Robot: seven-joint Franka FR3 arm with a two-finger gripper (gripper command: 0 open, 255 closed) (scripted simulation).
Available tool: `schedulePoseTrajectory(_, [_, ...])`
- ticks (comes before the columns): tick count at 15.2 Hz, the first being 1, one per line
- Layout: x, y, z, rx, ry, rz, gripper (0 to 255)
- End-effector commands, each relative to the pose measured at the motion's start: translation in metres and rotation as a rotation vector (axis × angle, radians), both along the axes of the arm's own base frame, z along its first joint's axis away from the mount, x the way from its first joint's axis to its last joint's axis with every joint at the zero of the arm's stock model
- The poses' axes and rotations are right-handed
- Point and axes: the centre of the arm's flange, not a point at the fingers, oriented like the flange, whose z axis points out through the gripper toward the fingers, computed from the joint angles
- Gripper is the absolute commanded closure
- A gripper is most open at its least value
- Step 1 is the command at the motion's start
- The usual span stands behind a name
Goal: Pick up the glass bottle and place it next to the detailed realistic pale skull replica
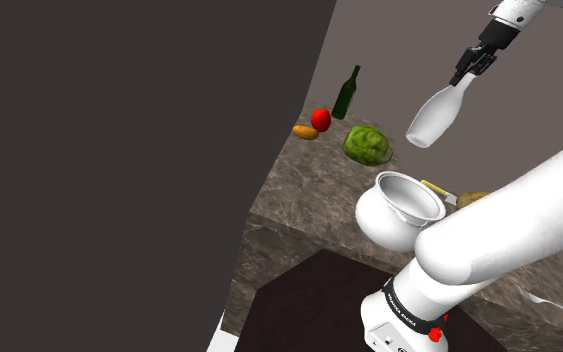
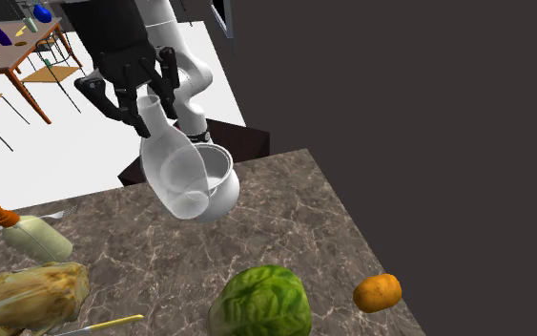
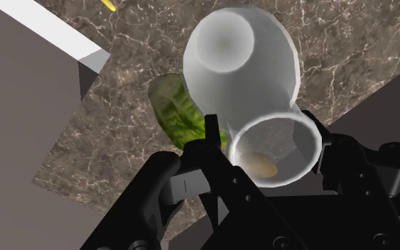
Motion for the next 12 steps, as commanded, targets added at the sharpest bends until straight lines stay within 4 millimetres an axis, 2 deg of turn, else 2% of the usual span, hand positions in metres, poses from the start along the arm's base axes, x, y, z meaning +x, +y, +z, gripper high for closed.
schedulePoseTrajectory(1, [-0.03,-0.006,0.006,0.001,0.0,0.001,255])
schedulePoseTrajectory(12, [-0.17,-0.033,0.034,0.001,0.0,0.001,255])
